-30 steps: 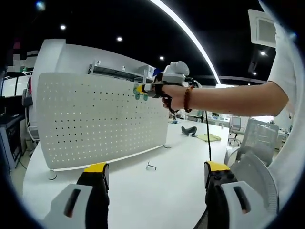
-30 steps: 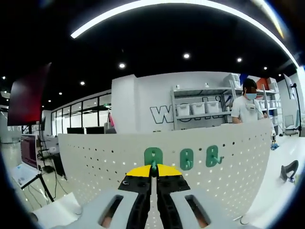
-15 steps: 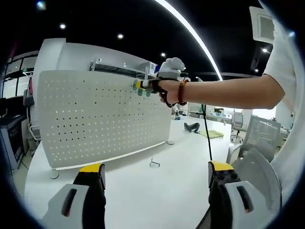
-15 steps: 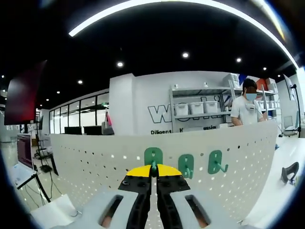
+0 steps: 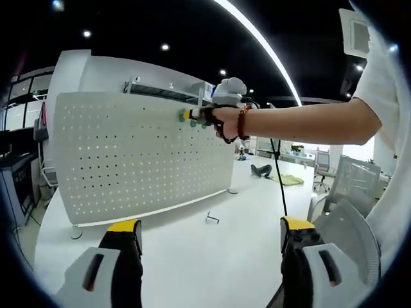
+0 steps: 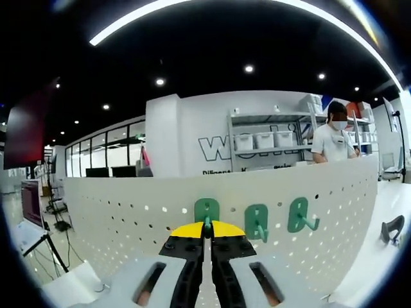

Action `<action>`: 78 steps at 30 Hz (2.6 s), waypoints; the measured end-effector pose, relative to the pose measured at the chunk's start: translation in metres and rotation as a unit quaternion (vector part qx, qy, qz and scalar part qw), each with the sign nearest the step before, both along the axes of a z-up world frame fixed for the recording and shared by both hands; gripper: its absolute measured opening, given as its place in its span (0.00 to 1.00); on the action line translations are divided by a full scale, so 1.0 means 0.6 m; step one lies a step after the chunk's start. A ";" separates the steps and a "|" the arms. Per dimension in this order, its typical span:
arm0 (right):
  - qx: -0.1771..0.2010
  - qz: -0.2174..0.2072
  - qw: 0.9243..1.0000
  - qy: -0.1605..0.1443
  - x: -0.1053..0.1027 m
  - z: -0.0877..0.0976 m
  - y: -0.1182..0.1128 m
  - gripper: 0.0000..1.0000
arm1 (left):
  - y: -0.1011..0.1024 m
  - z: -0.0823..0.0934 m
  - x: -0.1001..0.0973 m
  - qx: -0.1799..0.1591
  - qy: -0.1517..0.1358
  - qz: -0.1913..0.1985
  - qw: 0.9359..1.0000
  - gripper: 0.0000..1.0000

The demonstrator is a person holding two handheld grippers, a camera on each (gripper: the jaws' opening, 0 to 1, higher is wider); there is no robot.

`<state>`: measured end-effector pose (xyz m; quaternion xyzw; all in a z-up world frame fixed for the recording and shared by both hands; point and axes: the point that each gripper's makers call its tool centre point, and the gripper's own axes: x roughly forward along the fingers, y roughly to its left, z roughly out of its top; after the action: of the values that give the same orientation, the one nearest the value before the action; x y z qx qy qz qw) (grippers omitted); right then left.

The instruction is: Insert the hook assembly into the mounting plate slot until the hook locks in place.

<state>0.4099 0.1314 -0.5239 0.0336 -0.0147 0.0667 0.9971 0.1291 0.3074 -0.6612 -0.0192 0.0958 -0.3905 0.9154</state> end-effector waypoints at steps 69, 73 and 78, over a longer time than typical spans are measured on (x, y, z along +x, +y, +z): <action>-0.009 0.021 0.997 0.076 -0.103 -0.101 -0.025 0.08 | -0.031 0.001 -0.056 0.021 0.012 -0.020 1.000 0.91; -0.007 0.023 0.996 0.088 -0.121 -0.124 -0.035 0.08 | -0.040 -0.002 -0.058 0.022 0.015 -0.025 0.999 0.91; -0.003 0.026 0.995 0.100 -0.139 -0.147 -0.045 0.08 | -0.052 0.001 -0.061 0.020 0.014 -0.031 0.999 0.91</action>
<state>0.3263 0.1043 -0.6124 0.0373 0.0865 0.0890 0.9916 0.0927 0.2763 -0.6608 -0.0031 0.1169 -0.4164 0.9016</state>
